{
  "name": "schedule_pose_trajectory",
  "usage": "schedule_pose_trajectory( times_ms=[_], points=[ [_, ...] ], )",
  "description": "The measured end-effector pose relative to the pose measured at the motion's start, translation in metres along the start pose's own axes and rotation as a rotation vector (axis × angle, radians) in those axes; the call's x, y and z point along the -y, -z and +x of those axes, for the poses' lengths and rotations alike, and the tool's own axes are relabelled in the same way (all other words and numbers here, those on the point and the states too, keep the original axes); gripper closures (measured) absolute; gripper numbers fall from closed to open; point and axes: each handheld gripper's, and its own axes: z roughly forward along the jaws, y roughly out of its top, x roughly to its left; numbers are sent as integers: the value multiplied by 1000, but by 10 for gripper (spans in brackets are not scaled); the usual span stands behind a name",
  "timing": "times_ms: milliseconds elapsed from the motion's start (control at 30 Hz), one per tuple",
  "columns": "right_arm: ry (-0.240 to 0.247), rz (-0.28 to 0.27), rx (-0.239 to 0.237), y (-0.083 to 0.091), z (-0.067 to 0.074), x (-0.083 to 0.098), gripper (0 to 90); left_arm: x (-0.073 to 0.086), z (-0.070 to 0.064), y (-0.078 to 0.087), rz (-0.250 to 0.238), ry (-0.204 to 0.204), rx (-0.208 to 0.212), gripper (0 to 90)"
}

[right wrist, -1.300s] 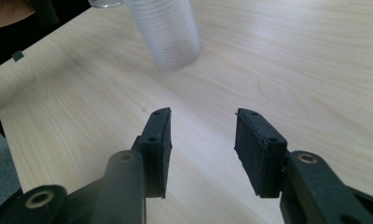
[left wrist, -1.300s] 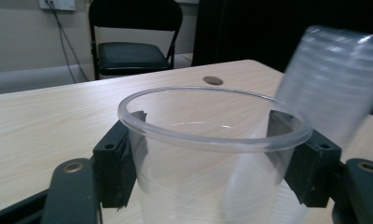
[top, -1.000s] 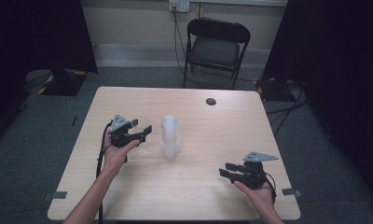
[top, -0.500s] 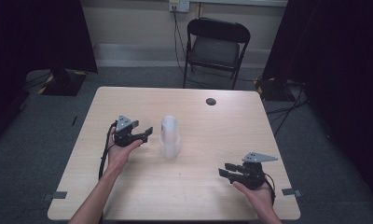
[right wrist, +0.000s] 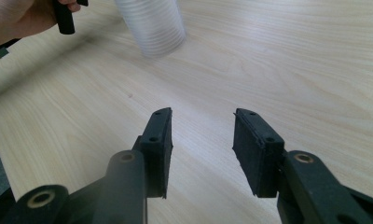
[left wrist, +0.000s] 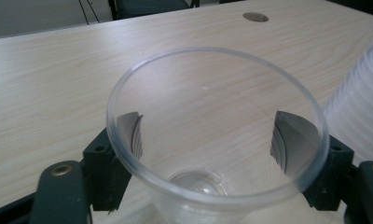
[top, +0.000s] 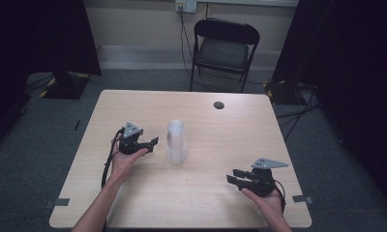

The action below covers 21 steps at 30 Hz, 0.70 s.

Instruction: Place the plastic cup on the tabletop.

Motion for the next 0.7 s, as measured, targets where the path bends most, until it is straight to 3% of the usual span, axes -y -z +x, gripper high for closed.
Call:
schedule_pose_trajectory(
  times_ms=[200,300,433,700],
  points=[
    [-4,-18,-13,0,4,0,579,0,3,3,0,19,-2,160],
    [-6,-24,-12,-1,4,0,578,5,3,1,39,9,-10,156],
    [-11,-24,-7,-1,3,0,574,5,4,3,53,39,4,159],
    [5,-29,-1,-1,2,-1,571,8,4,6,82,45,-12,158]
  ],
)
